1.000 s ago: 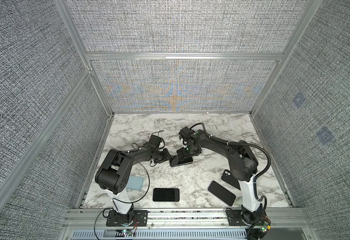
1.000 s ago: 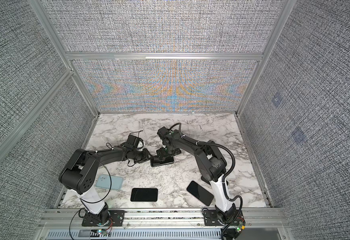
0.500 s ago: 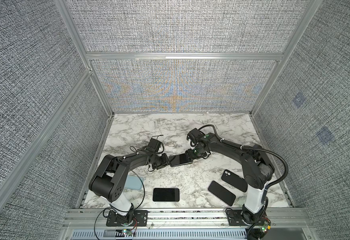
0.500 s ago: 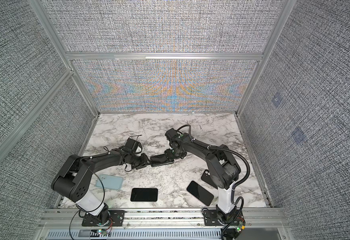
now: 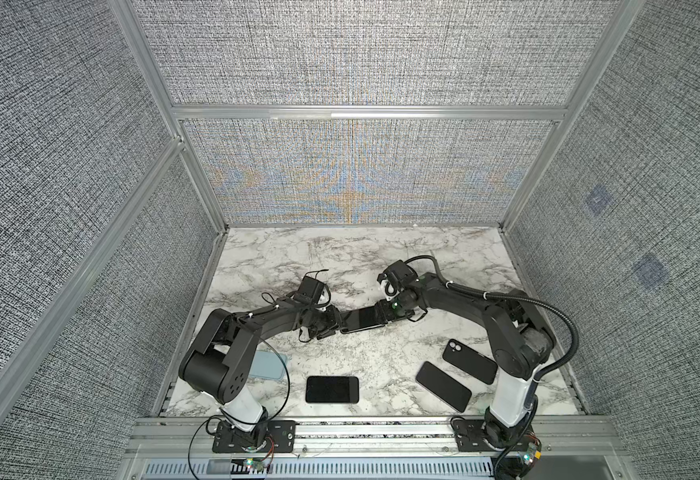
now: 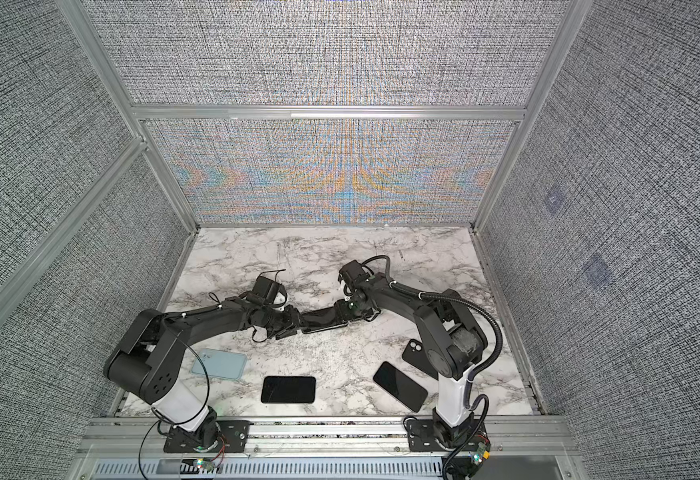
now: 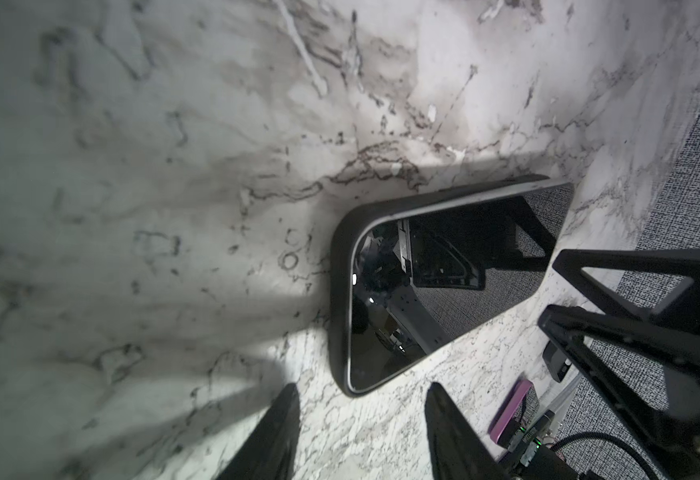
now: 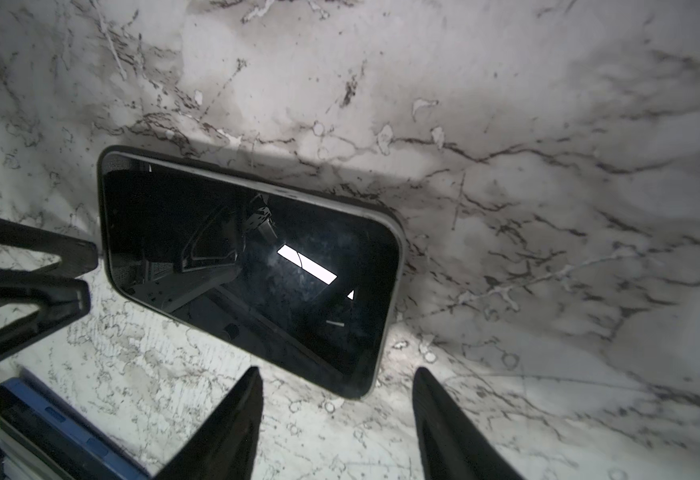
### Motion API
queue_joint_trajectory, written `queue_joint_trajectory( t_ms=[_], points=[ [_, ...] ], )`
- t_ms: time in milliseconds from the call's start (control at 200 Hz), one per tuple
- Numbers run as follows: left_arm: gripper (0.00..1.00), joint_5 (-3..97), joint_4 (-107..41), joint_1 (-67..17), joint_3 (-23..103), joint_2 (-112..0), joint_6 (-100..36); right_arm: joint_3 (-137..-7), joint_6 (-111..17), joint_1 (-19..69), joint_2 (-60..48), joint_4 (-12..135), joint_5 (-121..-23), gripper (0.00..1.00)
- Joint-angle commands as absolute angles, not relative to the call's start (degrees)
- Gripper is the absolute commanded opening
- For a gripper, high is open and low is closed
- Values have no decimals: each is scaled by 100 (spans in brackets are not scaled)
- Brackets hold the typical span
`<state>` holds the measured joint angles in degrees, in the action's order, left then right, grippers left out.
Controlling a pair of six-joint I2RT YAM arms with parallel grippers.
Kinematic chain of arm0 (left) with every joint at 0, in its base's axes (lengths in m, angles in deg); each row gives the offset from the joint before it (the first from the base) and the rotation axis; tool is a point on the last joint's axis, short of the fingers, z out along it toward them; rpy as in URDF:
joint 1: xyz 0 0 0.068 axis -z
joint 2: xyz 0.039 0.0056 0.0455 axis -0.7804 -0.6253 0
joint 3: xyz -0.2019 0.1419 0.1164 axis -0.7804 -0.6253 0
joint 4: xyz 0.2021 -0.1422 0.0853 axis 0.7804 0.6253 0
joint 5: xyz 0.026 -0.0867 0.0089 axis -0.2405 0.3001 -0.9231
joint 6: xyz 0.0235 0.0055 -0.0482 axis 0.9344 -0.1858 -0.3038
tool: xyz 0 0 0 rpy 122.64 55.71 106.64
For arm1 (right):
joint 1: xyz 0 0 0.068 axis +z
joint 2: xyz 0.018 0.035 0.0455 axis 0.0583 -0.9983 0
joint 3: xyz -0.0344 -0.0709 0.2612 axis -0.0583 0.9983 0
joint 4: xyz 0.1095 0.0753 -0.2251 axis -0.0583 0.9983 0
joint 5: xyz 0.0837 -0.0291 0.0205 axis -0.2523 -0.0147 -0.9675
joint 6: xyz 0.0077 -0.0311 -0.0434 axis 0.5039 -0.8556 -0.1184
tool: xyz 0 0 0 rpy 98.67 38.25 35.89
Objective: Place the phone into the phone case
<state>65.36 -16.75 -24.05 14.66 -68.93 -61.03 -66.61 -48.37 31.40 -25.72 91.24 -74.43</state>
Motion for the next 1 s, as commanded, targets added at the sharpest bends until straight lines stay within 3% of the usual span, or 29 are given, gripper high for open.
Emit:
queue_joint_trajectory(
  t_ms=[0,505,990],
  points=[
    [51,6550,-1824,-2405,1508,-6936,-6163,-6675,-4912,3120,-2599,9070,-7537,58],
    [51,6492,-1628,-2404,1704,-7144,-5913,-6600,-4852,3154,-2640,9135,-7737,42],
    [51,6458,-1722,-2401,1669,-7165,-5916,-6490,-4720,3363,-2611,9003,-7798,34]
  ],
)
